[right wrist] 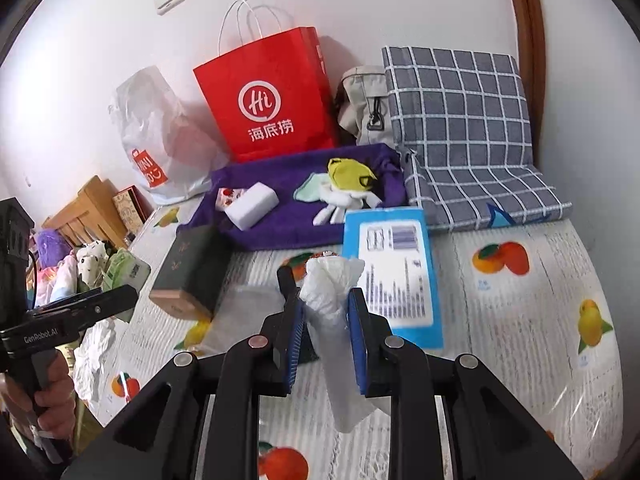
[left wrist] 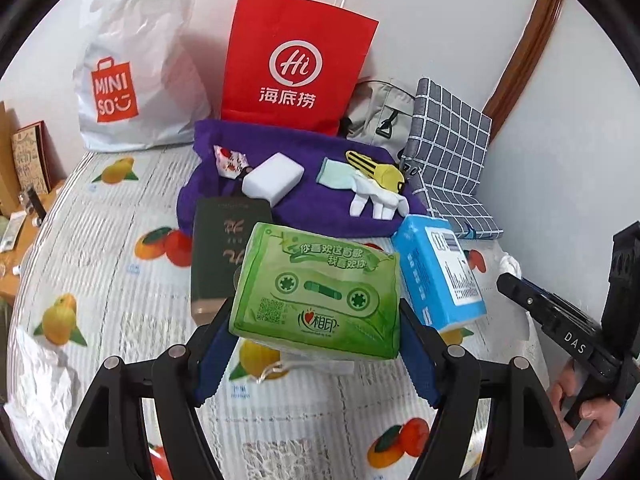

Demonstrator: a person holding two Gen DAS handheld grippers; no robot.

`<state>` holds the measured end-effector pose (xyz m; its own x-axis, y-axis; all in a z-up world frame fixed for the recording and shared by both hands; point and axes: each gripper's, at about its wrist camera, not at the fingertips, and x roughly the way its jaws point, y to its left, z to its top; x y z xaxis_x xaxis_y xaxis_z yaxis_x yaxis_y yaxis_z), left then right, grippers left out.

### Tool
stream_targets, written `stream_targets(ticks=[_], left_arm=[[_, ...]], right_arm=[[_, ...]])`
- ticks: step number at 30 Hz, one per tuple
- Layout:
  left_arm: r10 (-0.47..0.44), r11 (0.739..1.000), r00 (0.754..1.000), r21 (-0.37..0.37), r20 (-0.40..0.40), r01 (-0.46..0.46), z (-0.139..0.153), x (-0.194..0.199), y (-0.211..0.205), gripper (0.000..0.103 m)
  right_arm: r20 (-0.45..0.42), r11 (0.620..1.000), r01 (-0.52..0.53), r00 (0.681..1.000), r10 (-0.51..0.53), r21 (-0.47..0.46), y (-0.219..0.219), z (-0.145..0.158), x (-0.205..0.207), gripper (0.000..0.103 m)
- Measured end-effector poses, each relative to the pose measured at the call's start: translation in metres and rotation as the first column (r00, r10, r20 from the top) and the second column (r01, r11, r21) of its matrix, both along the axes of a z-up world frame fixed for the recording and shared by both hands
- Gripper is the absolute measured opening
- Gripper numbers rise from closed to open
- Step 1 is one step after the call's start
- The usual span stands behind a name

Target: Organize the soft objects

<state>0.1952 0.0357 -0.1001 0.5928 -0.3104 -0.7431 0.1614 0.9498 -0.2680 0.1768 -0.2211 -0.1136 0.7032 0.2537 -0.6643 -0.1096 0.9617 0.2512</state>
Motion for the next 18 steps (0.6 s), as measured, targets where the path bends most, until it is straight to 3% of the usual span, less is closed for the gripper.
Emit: stream_targets(ticks=[18], left_arm=[[0.061,0.995,0.997,0.079,0.036,-0.063,0.033,0.069,0.017,0.073]], right_arm=[[0.047,0.997,-0.076,0.996,0.075,0.001,0.016,0.033,0.085,0.024]])
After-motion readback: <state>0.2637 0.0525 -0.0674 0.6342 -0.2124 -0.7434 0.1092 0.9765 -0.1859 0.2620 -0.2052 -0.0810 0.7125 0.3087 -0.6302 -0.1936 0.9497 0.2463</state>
